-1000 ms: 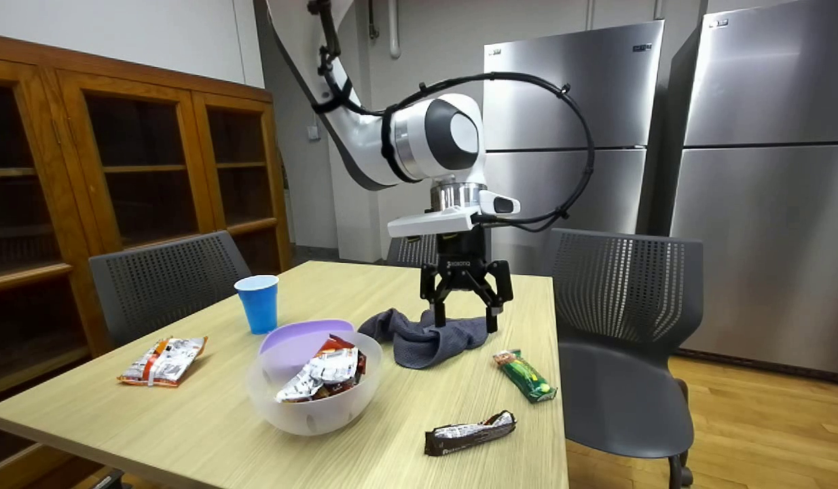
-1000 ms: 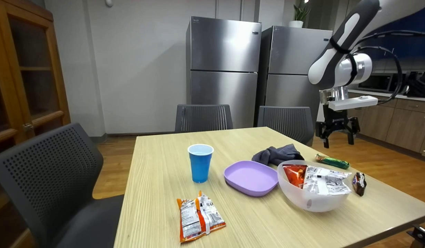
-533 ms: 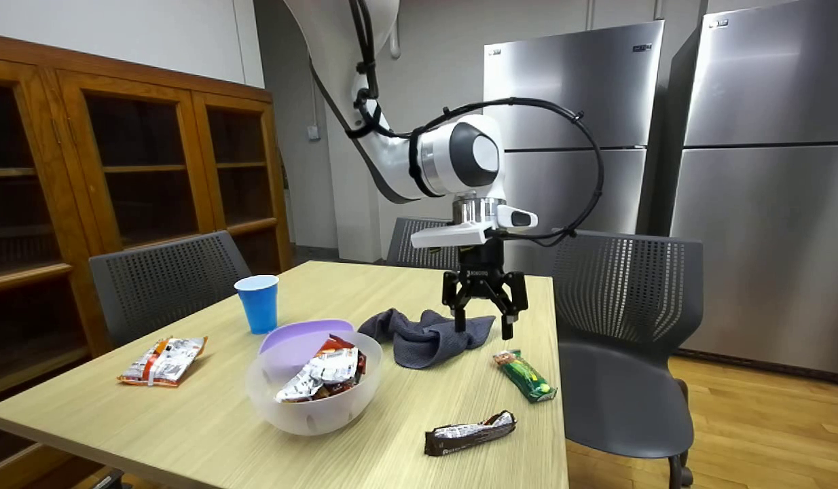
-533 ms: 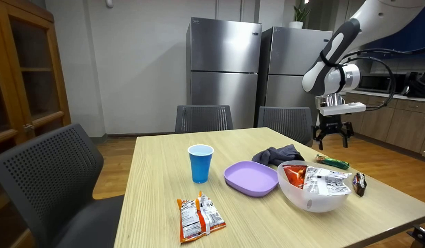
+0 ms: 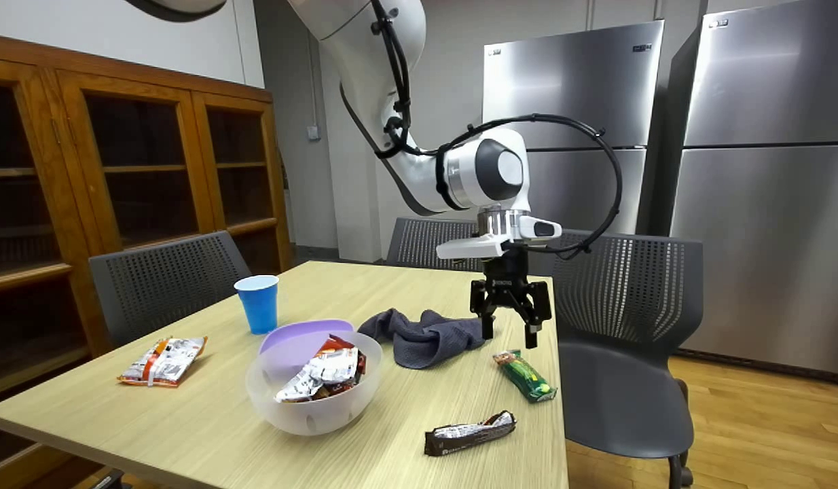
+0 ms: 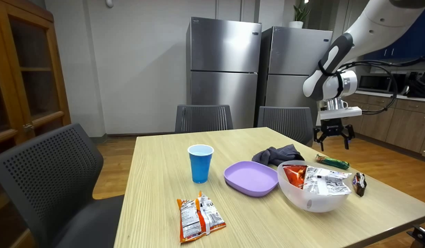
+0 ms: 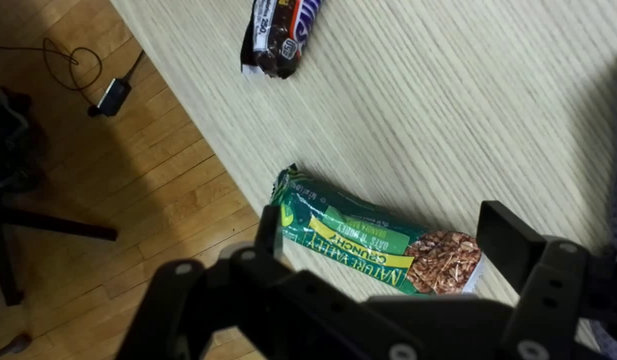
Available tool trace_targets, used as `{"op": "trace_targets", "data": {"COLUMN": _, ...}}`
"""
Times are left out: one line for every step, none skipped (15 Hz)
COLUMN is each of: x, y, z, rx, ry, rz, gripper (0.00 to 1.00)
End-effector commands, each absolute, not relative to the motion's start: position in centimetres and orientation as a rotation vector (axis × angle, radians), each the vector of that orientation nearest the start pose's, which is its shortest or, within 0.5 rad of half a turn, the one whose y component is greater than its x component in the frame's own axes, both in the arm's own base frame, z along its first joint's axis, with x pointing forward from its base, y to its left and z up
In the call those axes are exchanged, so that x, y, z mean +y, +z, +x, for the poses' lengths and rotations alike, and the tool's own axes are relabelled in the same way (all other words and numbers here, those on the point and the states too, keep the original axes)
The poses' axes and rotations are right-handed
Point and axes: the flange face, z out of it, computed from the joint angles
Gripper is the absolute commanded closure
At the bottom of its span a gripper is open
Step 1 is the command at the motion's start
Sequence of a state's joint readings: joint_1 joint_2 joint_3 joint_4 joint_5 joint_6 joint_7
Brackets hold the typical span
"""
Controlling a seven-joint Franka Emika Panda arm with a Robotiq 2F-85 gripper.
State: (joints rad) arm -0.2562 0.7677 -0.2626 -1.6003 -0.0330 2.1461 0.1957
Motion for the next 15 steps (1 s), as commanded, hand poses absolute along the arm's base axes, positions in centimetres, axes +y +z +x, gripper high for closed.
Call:
{"op": "trace_targets", "data": {"x": -33.3, "y": 17.3, "z": 60.3, "rx": 0.963, "ry": 0.418, "rz": -3.161, "gripper": 0.0}}
{"op": "trace_targets", "data": {"x": -33.5, "y": 17.1, "z": 60.4, "rx": 0.917, "ry": 0.418, "rz": -3.179, "gripper": 0.0}}
{"op": "trace_targets", "data": {"x": -33.8, "y": 17.0, "z": 60.4, "rx": 0.85, "ry": 0.424, "rz": -3.2, "gripper": 0.0}}
{"op": "trace_targets", "data": {"x": -33.9, "y": 16.9, "z": 60.5, "rx": 0.778, "ry": 0.427, "rz": -3.22, "gripper": 0.0}}
{"op": "trace_targets", "data": {"x": -34.1, "y": 16.7, "z": 60.5, "rx": 0.693, "ry": 0.435, "rz": -3.24, "gripper": 0.0}}
{"op": "trace_targets", "data": {"x": -34.0, "y": 16.4, "z": 60.7, "rx": 0.585, "ry": 0.443, "rz": -3.263, "gripper": 0.0}}
{"op": "trace_targets", "data": {"x": -34.0, "y": 16.2, "z": 60.8, "rx": 0.501, "ry": 0.451, "rz": -3.278, "gripper": 0.0}}
{"op": "trace_targets", "data": {"x": -33.9, "y": 16.0, "z": 60.9, "rx": 0.414, "ry": 0.459, "rz": -3.291, "gripper": 0.0}}
{"op": "trace_targets", "data": {"x": -33.7, "y": 15.7, "z": 61.0, "rx": 0.325, "ry": 0.473, "rz": -3.31, "gripper": 0.0}}
{"op": "trace_targets", "data": {"x": -33.5, "y": 15.5, "z": 61.2, "rx": 0.237, "ry": 0.486, "rz": -3.323, "gripper": 0.0}}
{"op": "trace_targets", "data": {"x": -33.4, "y": 15.4, "z": 61.3, "rx": 0.149, "ry": 0.5, "rz": -3.328, "gripper": 0.0}}
{"op": "trace_targets", "data": {"x": -33.2, "y": 15.6, "z": 61.4, "rx": 0.122, "ry": 0.519, "rz": -3.327, "gripper": 0.0}}
{"op": "trace_targets", "data": {"x": -33.0, "y": 15.9, "z": 61.3, "rx": 0.128, "ry": 0.545, "rz": -3.306, "gripper": 0.0}}
{"op": "trace_targets", "data": {"x": -32.9, "y": 15.1, "z": 60.8, "rx": 0.205, "ry": 0.51, "rz": -3.319, "gripper": 0.0}}
{"op": "trace_targets", "data": {"x": -32.8, "y": 15.1, "z": 60.9, "rx": 0.186, "ry": 0.514, "rz": -3.316, "gripper": 0.0}}
